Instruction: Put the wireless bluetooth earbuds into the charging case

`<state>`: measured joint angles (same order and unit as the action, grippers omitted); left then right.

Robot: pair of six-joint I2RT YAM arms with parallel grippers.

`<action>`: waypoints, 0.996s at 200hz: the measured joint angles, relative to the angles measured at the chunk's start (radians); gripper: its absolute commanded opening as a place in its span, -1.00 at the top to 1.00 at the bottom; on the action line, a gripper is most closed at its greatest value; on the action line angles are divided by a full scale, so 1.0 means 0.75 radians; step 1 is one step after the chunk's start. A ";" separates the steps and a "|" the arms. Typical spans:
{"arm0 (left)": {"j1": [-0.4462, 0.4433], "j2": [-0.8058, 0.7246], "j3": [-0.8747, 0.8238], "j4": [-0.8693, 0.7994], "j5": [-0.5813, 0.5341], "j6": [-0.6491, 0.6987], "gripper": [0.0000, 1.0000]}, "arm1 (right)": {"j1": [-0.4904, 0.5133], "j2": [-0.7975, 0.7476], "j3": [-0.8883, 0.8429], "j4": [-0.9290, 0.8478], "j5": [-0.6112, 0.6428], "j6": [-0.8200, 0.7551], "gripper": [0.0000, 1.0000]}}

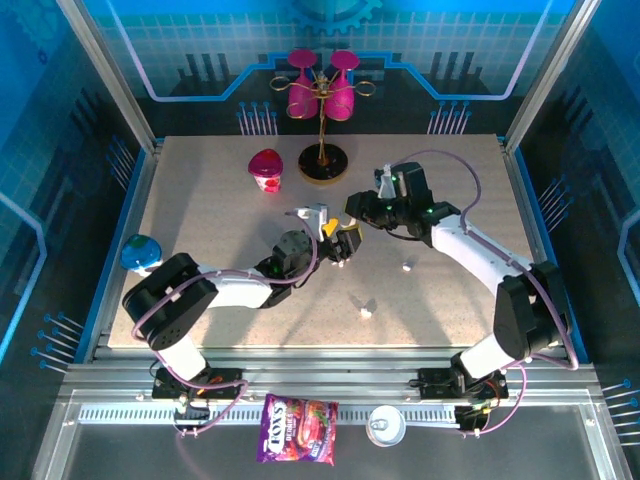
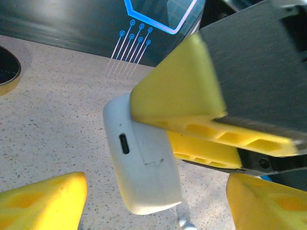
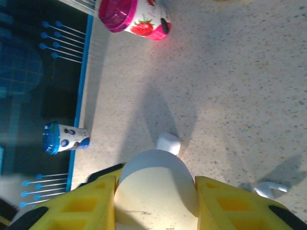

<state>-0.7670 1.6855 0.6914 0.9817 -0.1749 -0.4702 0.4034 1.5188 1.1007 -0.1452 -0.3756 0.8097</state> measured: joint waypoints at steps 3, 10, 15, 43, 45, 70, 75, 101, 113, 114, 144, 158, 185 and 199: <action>0.000 0.002 0.001 0.001 -0.001 -0.003 -0.45 | 0.000 -0.003 -0.003 0.006 -0.005 0.005 0.25; 0.000 0.007 0.006 0.005 0.001 -0.016 -0.40 | 0.000 -0.011 -0.009 0.015 -0.015 0.015 0.25; 0.000 0.010 0.009 0.008 0.004 -0.029 -0.37 | 0.000 -0.016 -0.012 0.020 -0.022 0.019 0.25; 0.000 0.018 0.020 0.032 0.011 -0.063 -0.21 | 0.000 -0.035 -0.024 0.051 -0.052 0.039 0.27; 0.000 0.019 0.020 0.034 0.013 -0.065 -0.20 | 0.000 -0.036 -0.025 0.054 -0.054 0.040 0.27; 0.000 0.021 0.025 0.048 0.019 -0.073 0.03 | 0.000 -0.038 -0.036 0.064 -0.070 0.048 0.27; 0.000 0.021 0.025 0.050 0.018 -0.075 0.09 | 0.000 -0.039 -0.039 0.067 -0.070 0.048 0.27; 0.006 0.023 0.025 0.047 0.019 -0.069 0.39 | -0.002 -0.050 -0.045 0.072 -0.067 0.050 0.27; 0.007 0.023 0.025 0.046 0.019 -0.066 0.50 | -0.007 -0.051 -0.046 0.072 -0.068 0.053 0.27; 0.007 0.023 0.025 0.046 0.019 -0.065 0.51 | -0.007 -0.051 -0.046 0.072 -0.068 0.053 0.27; 0.007 0.023 0.025 0.038 0.023 -0.048 0.58 | -0.007 -0.051 -0.047 0.069 -0.068 0.053 0.21; 0.007 0.022 0.025 0.030 0.035 -0.038 0.60 | -0.007 -0.054 -0.050 0.064 -0.068 0.052 0.07; 0.022 -0.003 0.025 -0.010 0.140 -0.039 0.63 | -0.008 -0.085 -0.075 0.077 -0.075 0.014 -0.24; 0.052 -0.028 0.025 -0.049 0.237 -0.064 0.63 | -0.015 -0.132 -0.105 0.099 -0.079 -0.012 -0.33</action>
<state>-0.7280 1.6646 0.7101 0.9451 0.0029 -0.5179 0.3923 1.4200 1.0222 -0.0708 -0.4347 0.8005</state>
